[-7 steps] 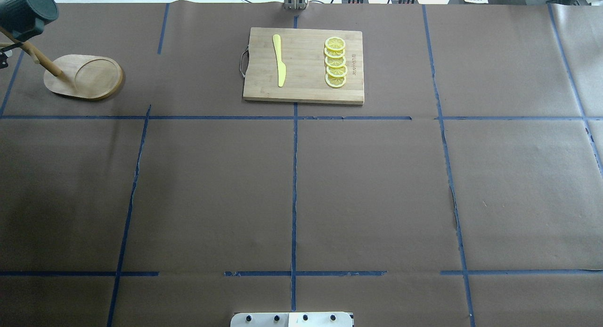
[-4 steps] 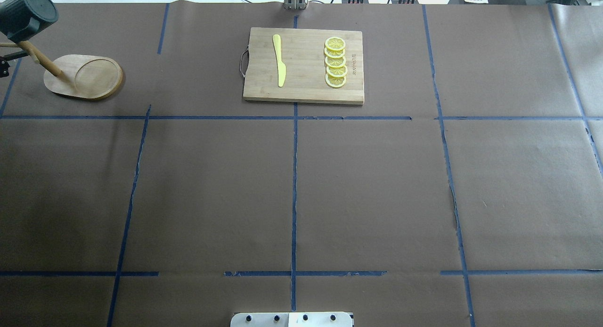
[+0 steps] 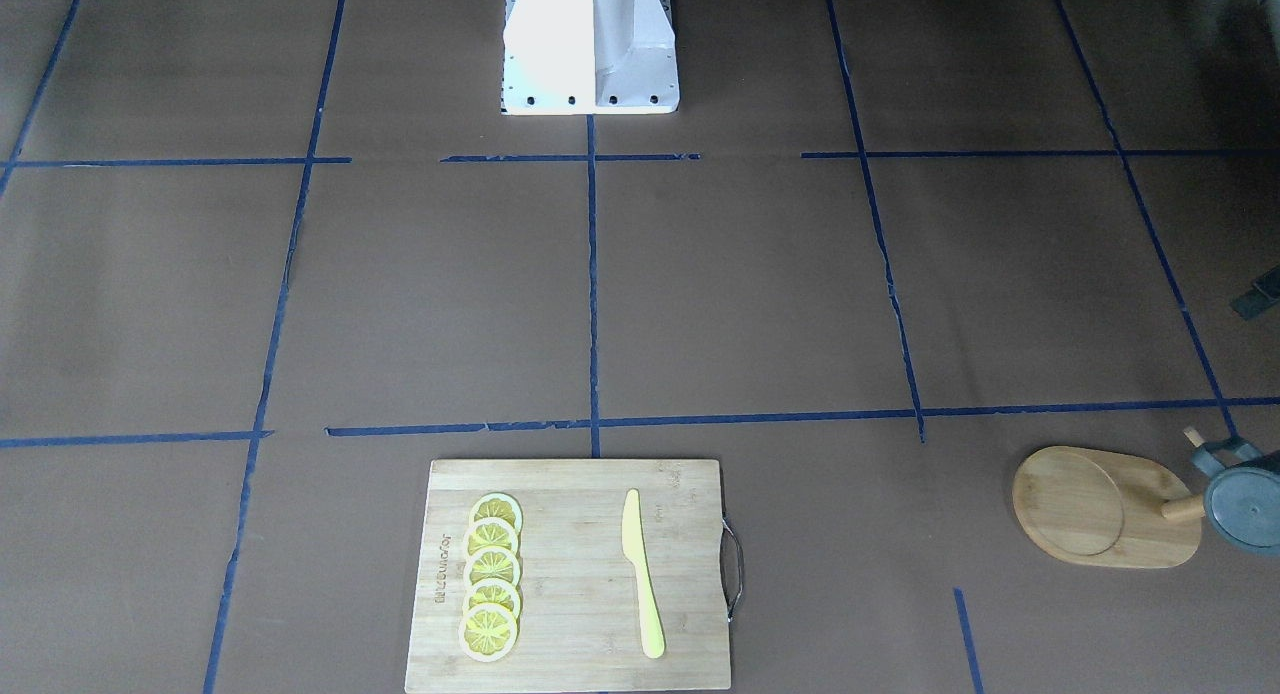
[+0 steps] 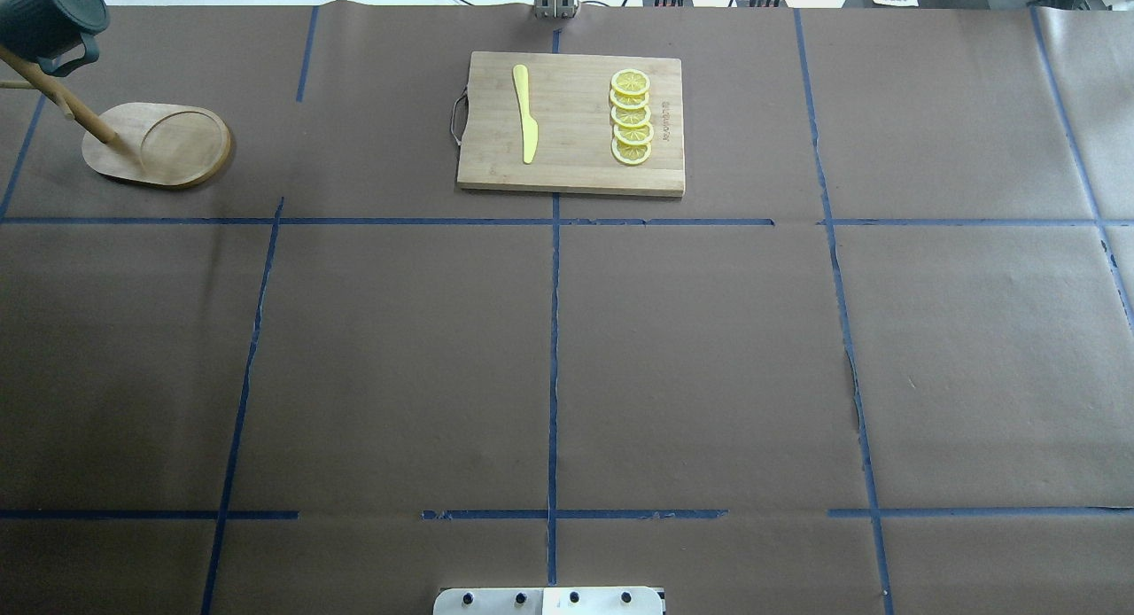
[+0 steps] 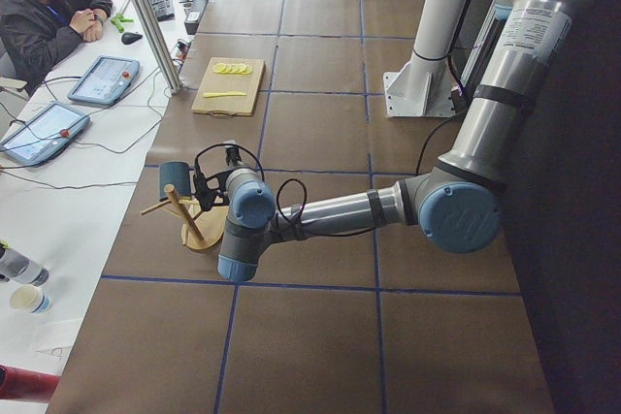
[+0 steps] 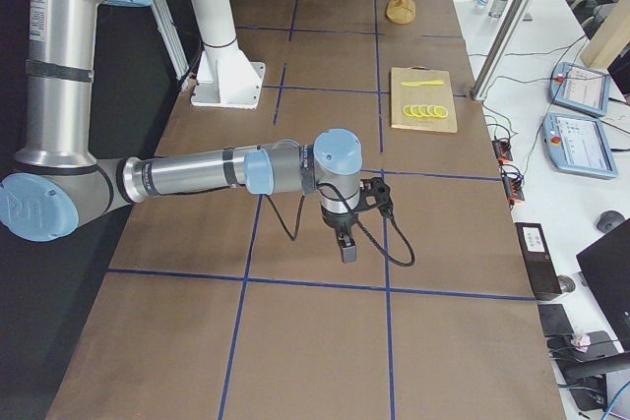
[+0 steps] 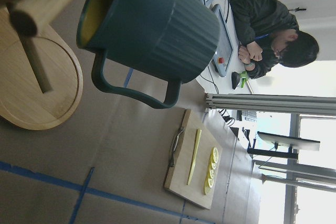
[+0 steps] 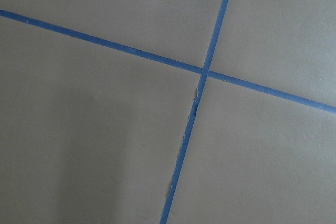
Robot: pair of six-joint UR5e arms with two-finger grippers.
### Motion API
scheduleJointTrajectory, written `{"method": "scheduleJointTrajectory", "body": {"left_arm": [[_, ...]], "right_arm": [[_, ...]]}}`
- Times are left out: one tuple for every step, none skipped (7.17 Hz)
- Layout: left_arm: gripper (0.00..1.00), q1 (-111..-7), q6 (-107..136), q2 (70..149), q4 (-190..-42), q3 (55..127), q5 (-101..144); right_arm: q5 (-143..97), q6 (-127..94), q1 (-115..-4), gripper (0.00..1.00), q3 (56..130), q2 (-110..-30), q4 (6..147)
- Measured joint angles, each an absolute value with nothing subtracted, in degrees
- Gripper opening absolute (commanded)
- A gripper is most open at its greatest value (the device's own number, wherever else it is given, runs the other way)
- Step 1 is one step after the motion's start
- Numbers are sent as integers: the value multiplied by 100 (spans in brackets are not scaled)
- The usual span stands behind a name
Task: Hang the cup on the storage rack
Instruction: 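Open the left gripper and pull it back from the hanging mug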
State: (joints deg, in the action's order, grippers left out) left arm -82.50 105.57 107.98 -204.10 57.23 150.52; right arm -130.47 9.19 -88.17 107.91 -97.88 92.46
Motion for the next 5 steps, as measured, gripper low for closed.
{"method": "scheduleJointTrajectory", "body": {"left_arm": [[100, -8262, 9627, 10736, -20119, 5716, 15125], [100, -8275, 8503, 10626, -19700, 5710, 15150], [100, -8316, 7281, 10548, -19132, 5709, 15151], [100, -8414, 6039, 10509, -18479, 5713, 15135], [100, -8514, 4914, 10496, -17833, 5721, 15053]], "right_arm": [[-13041, 914, -8762, 100, 10773, -9782, 9248], [-13037, 895, -8698, 100, 10749, -9775, 9250], [-13035, 874, -8667, 100, 10738, -9767, 9248], [-13036, 851, -8652, 100, 10735, -9758, 9249], [-13038, 833, -8642, 100, 10727, -9747, 9252]]}}
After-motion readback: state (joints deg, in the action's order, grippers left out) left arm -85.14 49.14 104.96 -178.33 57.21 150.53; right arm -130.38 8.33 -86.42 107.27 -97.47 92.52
